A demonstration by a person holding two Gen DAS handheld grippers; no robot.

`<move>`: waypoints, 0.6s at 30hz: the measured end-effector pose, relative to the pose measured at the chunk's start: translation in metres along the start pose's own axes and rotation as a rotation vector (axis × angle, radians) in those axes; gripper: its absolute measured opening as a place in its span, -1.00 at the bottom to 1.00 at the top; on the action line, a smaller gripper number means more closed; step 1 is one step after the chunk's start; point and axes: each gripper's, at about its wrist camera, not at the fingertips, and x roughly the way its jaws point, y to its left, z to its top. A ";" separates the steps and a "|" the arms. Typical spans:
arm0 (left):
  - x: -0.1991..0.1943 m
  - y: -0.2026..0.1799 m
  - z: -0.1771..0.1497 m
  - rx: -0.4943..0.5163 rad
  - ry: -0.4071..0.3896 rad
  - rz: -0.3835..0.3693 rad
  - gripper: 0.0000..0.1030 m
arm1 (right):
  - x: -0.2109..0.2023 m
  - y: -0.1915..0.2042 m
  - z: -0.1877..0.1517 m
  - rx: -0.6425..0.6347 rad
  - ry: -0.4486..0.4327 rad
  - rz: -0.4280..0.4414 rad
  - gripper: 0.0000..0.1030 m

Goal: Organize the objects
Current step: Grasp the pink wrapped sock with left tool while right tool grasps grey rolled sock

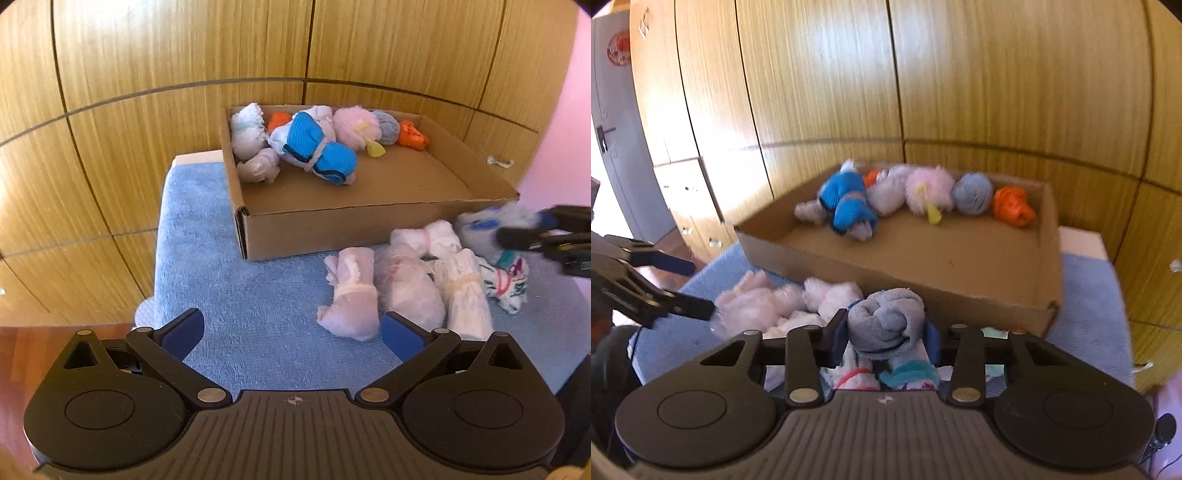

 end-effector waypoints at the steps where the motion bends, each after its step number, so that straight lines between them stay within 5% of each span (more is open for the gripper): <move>1: 0.002 0.000 0.000 0.003 0.001 0.001 0.99 | -0.007 -0.001 -0.001 0.005 -0.010 -0.001 -0.27; 7: 0.016 -0.007 0.008 0.012 0.014 -0.026 0.85 | -0.043 0.000 -0.011 0.026 -0.063 -0.026 -0.27; 11: 0.025 -0.012 0.007 0.067 0.042 -0.038 0.46 | -0.059 0.000 -0.024 0.046 -0.074 -0.041 -0.26; 14: 0.028 -0.018 0.005 0.104 0.028 -0.030 0.41 | -0.065 0.000 -0.030 0.055 -0.079 -0.061 -0.26; 18: 0.027 -0.022 0.007 0.119 0.016 -0.038 -0.01 | -0.069 -0.002 -0.037 0.083 -0.092 -0.062 -0.26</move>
